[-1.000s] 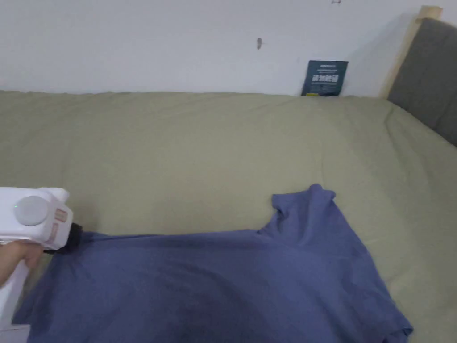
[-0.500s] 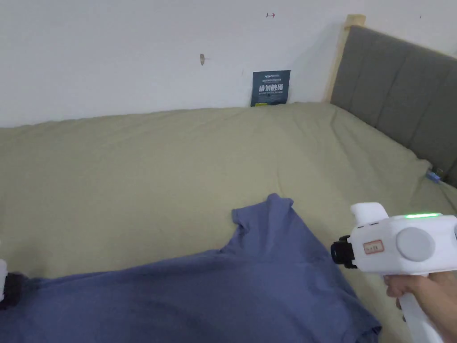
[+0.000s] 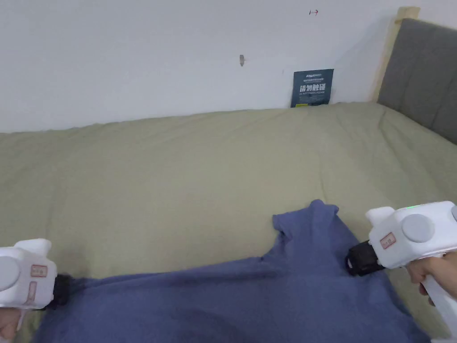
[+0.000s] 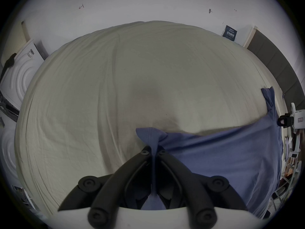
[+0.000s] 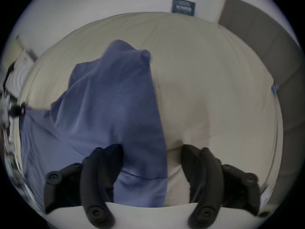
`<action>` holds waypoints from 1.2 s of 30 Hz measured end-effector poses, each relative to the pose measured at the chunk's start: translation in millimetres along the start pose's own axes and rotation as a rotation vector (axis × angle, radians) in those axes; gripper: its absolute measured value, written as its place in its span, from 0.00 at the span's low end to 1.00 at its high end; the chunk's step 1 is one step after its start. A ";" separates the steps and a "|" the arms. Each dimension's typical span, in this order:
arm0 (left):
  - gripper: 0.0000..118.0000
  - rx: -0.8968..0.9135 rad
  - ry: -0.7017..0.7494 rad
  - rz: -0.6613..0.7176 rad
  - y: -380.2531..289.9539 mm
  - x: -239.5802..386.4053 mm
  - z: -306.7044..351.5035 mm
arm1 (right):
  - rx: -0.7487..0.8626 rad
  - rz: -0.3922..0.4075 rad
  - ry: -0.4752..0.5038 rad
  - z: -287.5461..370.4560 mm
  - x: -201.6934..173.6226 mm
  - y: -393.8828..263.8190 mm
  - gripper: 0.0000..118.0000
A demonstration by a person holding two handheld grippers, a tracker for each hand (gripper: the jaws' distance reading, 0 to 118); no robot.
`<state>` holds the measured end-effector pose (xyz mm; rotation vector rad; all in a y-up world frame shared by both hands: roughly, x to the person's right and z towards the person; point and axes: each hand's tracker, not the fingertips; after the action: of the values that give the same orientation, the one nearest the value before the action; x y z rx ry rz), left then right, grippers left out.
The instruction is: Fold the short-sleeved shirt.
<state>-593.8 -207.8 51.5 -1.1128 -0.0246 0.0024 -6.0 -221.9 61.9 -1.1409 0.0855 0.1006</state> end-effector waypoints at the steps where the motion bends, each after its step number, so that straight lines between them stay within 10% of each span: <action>1: 0.00 0.002 -0.004 0.012 -0.4 -1.5 2.5 | 0.007 0.003 0.041 9.0 0.0 0.0 0.33; 2: 0.00 0.001 -0.009 0.019 -0.6 -3.0 6.1 | 0.014 -0.006 0.084 15.8 0.2 -0.4 0.02; 36: 0.00 0.798 0.198 0.143 -13.9 -11.2 499.4 | 0.846 -0.064 0.066 508.5 -45.3 16.1 0.02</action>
<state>-615.6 233.8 284.5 -0.3113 0.2177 0.0272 -44.5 245.8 263.5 -0.3009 0.1335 -0.0335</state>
